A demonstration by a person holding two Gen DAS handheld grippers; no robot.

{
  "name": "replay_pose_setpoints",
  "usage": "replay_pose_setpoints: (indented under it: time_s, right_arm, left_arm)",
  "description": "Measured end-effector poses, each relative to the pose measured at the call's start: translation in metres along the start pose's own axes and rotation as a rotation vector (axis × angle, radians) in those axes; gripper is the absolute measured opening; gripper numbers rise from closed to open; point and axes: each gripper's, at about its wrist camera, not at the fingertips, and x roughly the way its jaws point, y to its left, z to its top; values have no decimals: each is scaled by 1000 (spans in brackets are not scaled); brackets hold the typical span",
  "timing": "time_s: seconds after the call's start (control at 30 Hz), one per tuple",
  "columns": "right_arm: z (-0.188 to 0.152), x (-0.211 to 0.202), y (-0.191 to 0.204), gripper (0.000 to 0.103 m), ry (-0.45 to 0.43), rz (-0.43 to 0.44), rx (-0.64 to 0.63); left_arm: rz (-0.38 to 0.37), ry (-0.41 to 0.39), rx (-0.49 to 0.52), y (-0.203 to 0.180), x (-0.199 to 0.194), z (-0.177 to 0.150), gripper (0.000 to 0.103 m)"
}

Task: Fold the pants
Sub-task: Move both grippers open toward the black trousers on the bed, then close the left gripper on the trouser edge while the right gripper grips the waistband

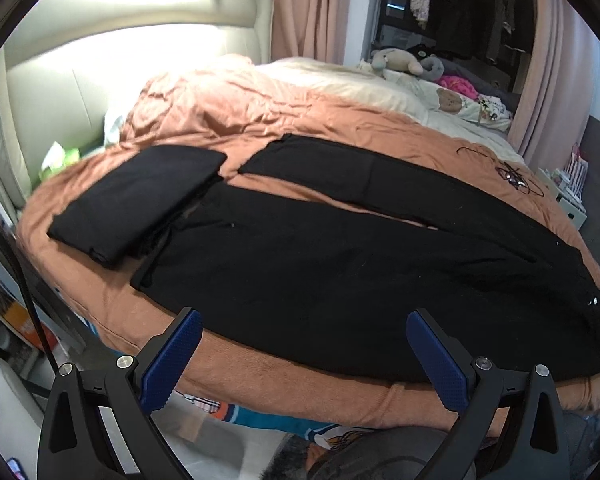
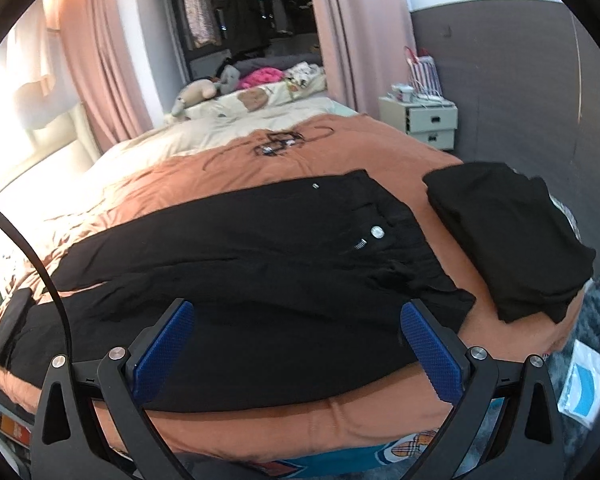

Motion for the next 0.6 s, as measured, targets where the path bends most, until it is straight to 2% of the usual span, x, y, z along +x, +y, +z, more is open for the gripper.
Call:
replay_pose_setpoints:
  time_s: [0.17, 0.37, 0.53, 0.6]
  right_arm:
    - [-1, 14, 4, 103, 44, -46, 24]
    - [3, 33, -7, 103, 99, -29, 99]
    - [5, 46, -13, 103, 123, -18, 120]
    - [5, 53, -21, 103, 133, -12, 137]
  left_arm:
    - [-41, 31, -60, 17, 23, 0, 103]
    - [-47, 56, -132, 46, 40, -4, 101]
    - [-34, 73, -201, 75, 52, -9, 88]
    - [-37, 89, -240, 87, 58, -11, 86]
